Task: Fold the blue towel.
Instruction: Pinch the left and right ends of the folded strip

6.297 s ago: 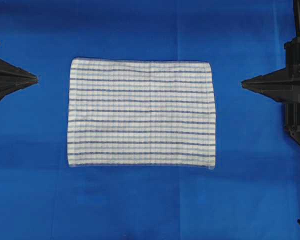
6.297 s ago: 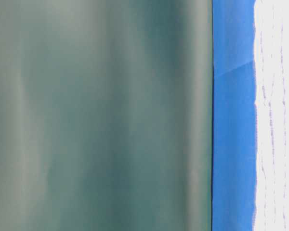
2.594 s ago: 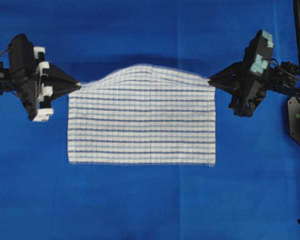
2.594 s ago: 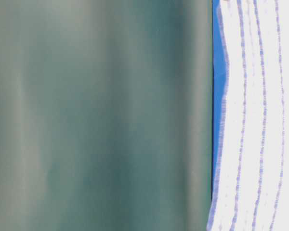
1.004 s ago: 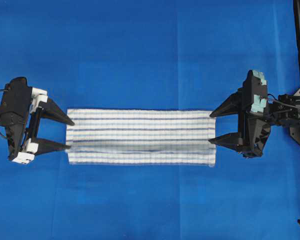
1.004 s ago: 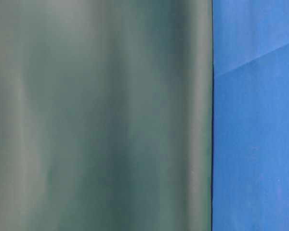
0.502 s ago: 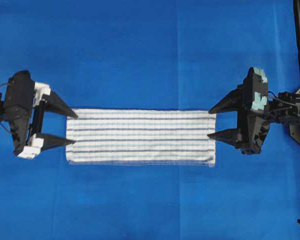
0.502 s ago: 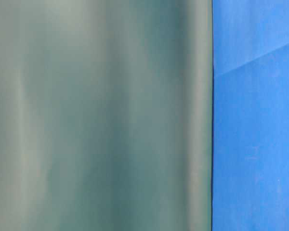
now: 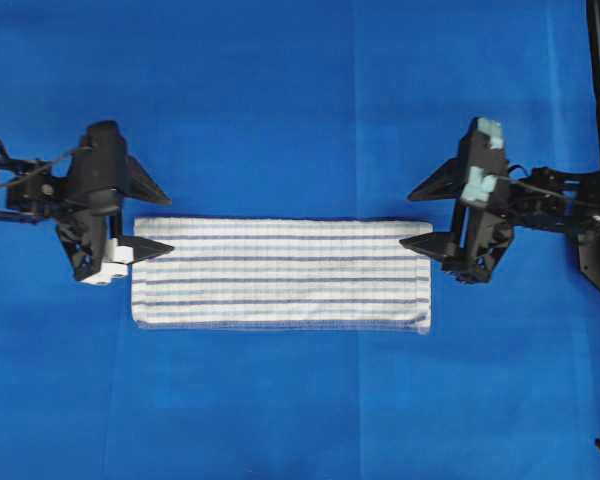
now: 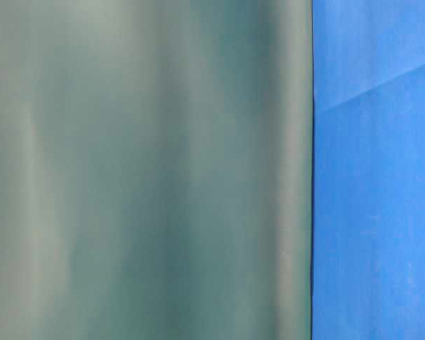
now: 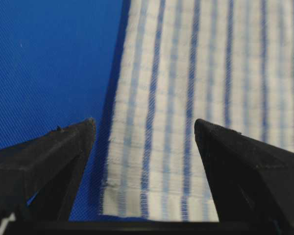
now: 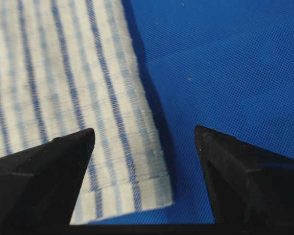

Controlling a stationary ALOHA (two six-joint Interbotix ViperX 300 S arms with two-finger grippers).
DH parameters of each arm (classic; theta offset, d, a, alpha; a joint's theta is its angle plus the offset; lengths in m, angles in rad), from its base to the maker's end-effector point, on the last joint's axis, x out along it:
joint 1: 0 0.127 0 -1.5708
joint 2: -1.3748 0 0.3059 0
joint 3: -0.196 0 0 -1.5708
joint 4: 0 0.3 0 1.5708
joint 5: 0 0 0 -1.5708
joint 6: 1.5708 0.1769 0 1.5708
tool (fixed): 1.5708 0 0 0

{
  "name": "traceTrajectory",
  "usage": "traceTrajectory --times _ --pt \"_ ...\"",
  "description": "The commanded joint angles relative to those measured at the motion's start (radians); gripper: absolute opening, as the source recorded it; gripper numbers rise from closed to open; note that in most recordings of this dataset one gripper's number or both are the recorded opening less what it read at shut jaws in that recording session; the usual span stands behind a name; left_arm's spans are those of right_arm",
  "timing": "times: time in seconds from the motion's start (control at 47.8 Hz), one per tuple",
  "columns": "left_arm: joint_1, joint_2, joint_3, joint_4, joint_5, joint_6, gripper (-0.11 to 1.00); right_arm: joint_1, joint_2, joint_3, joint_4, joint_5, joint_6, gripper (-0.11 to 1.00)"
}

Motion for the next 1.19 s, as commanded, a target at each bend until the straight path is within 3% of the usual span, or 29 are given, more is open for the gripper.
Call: traceTrajectory --times 0.0,0.146,0.293,0.356,0.481,0.544,0.649,0.837,1.172 --pt "0.008 0.034 -0.018 0.003 -0.025 0.003 0.77 -0.003 0.044 -0.023 0.006 -0.034 -0.002 0.87" --pt "0.008 0.11 -0.02 0.002 -0.069 0.0 0.72 0.002 0.11 -0.041 0.012 -0.044 -0.002 0.87" --pt "0.005 0.137 -0.021 0.0 -0.074 -0.008 0.49 0.018 0.13 -0.048 0.009 -0.044 -0.003 0.8" --pt "0.0 0.133 -0.021 0.0 -0.074 -0.008 0.36 0.02 0.13 -0.048 0.009 -0.044 -0.003 0.68" --pt "-0.008 0.133 -0.02 0.0 -0.072 -0.008 0.11 0.02 0.127 -0.044 0.011 -0.038 -0.006 0.3" --pt "-0.017 0.132 -0.018 0.0 -0.071 -0.008 0.03 0.021 0.124 -0.043 0.009 -0.037 -0.008 0.15" --pt "-0.029 0.129 -0.023 -0.003 -0.071 -0.008 0.03 0.021 0.123 -0.041 0.009 -0.035 -0.008 0.01" --pt "-0.032 0.089 -0.034 0.0 -0.025 -0.006 0.03 0.02 0.092 -0.04 0.009 -0.031 -0.012 0.01" --pt "-0.04 -0.13 -0.097 0.0 0.221 -0.008 0.03 0.02 -0.103 -0.049 -0.002 0.092 -0.037 0.01"
